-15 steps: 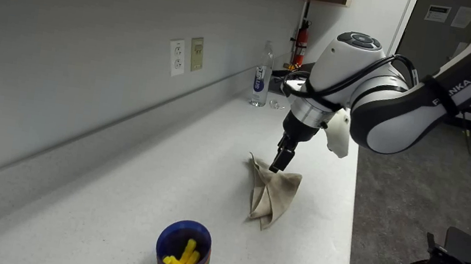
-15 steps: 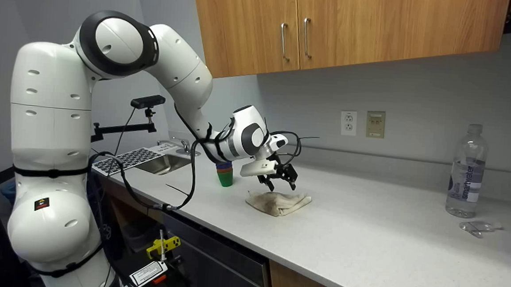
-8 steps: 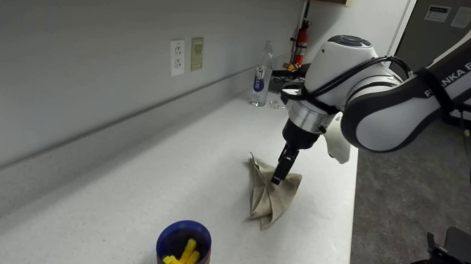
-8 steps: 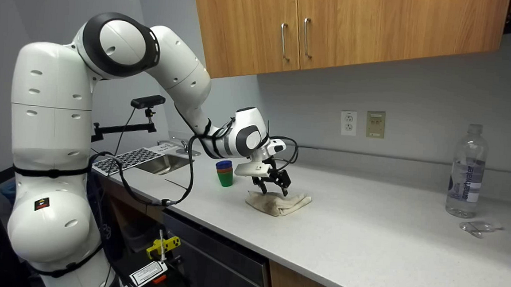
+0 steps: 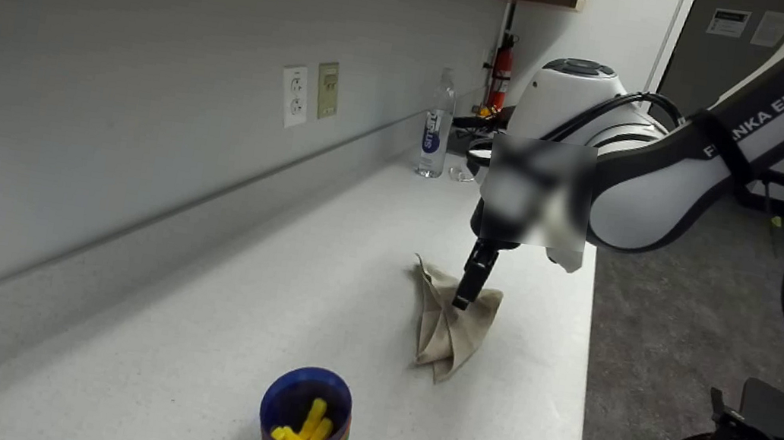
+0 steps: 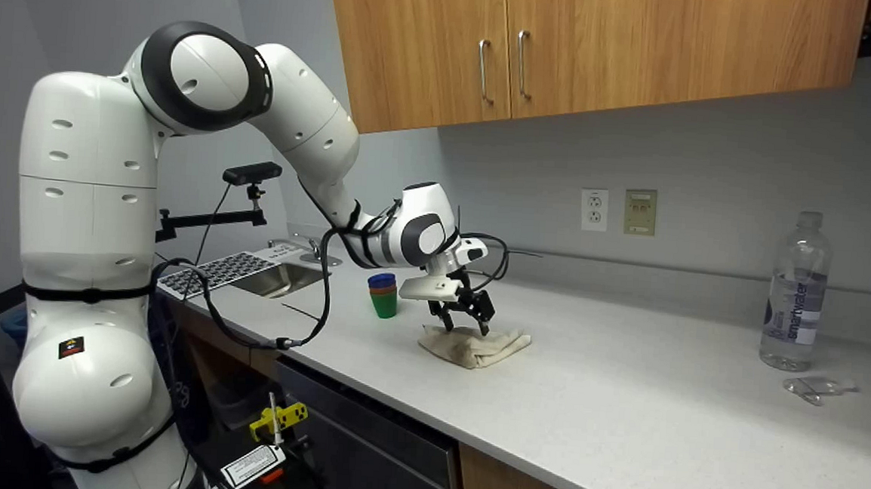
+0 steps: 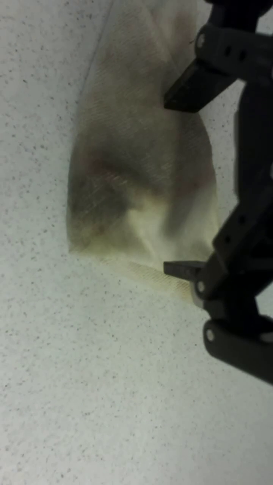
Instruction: Fold the cloth on the table
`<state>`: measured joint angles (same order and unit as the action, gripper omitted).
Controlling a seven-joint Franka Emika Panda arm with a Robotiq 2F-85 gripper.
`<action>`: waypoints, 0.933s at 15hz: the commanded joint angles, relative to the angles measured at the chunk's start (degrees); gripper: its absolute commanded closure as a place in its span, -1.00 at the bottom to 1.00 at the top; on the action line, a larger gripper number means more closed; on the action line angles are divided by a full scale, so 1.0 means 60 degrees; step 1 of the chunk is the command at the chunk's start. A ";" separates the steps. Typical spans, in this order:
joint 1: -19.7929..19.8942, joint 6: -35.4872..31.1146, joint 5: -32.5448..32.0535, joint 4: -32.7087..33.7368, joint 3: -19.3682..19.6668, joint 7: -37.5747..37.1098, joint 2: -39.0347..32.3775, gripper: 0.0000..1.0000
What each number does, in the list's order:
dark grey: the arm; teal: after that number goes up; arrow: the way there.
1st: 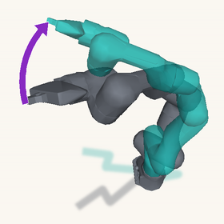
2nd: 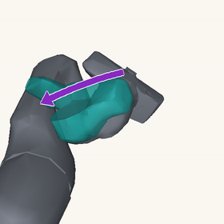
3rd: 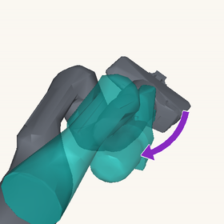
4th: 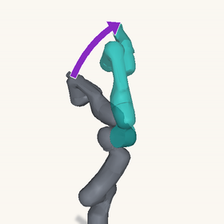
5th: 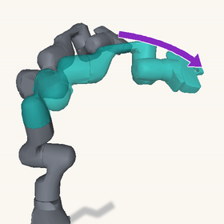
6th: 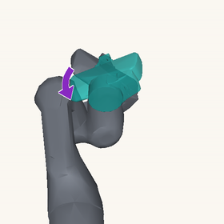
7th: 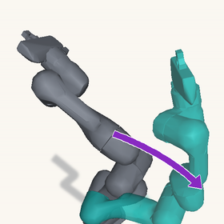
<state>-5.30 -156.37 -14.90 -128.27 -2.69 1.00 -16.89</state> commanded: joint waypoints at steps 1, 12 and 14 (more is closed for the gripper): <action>-0.0070 0.0017 0.0076 0.0004 0.0069 0.0068 0.0011 -1.00; 0.0187 0.0204 0.0308 -0.0486 -0.0132 0.0825 0.0764 -1.00; 0.0238 0.0264 0.0385 -0.0726 -0.0201 0.1132 0.1176 -1.00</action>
<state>-5.01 -156.37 -14.90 -129.40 -2.67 3.46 -15.01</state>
